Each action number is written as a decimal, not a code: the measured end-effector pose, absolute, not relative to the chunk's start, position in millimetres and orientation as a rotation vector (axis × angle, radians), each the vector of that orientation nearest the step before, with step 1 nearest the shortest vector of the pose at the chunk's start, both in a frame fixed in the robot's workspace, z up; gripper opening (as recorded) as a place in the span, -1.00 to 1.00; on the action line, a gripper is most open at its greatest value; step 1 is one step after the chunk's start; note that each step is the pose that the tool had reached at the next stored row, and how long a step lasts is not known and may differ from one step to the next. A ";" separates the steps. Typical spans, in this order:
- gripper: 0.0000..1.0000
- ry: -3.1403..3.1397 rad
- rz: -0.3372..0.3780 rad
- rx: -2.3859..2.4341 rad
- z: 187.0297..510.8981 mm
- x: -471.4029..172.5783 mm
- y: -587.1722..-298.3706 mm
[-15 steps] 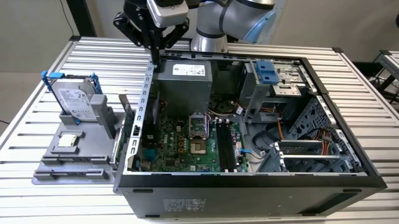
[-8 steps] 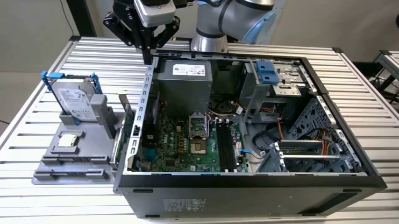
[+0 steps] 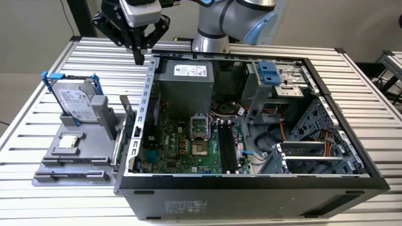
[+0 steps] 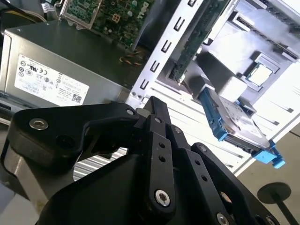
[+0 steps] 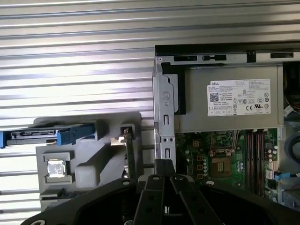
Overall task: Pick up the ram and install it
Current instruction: 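Reach for the ram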
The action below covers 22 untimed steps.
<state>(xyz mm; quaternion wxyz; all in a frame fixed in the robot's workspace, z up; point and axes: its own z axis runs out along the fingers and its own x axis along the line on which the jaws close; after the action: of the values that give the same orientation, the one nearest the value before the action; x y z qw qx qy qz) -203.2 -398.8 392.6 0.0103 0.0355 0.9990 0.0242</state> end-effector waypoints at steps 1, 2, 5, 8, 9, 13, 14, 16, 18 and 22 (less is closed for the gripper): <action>-1.00 3.118 0.076 0.111 392.6 -205.1 -398.8; -1.00 3.118 0.076 0.111 392.6 -207.1 -398.8; -1.00 3.118 0.076 0.111 392.6 -213.5 -398.8; -1.00 3.118 0.076 0.111 392.6 -219.5 -398.8; -1.00 3.118 0.076 0.111 392.6 -221.3 -398.8; -1.00 3.118 0.076 0.111 392.6 -228.7 -398.8; -1.00 3.118 0.076 0.111 392.6 -230.7 -398.8; -1.00 3.118 0.076 0.111 392.6 -235.2 -398.8; -1.00 3.118 0.076 0.111 392.6 -239.8 -398.8; -1.00 3.118 0.076 0.111 392.6 -248.5 -398.8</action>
<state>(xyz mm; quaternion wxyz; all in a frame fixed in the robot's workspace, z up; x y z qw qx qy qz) -248.5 -398.8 392.6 0.0103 0.0355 0.9990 0.0242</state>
